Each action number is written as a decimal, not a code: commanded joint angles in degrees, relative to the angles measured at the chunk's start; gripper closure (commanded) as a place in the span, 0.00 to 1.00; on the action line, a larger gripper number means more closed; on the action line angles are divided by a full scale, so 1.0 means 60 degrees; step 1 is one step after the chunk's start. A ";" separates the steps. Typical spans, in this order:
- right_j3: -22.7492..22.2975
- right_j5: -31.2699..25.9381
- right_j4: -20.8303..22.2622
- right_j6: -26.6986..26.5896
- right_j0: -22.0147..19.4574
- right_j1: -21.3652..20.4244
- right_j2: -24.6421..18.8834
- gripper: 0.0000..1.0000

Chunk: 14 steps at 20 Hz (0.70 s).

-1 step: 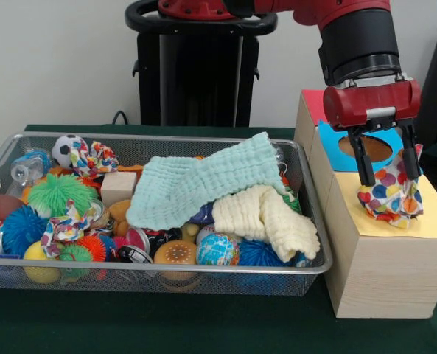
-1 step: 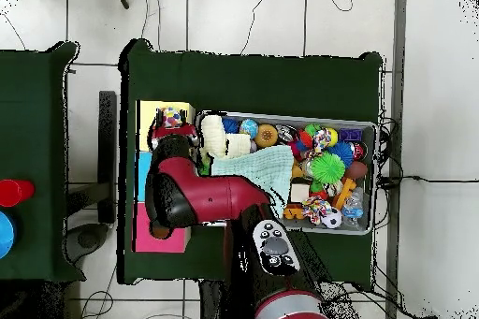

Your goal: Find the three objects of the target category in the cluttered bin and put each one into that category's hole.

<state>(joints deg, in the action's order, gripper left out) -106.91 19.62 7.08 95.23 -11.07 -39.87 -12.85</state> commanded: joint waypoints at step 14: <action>0.0025 0.0339 -0.0279 0.2441 -0.0396 0.0370 -0.0515 0.00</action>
<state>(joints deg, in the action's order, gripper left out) -106.91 19.62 7.08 95.23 -11.56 -39.83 -12.85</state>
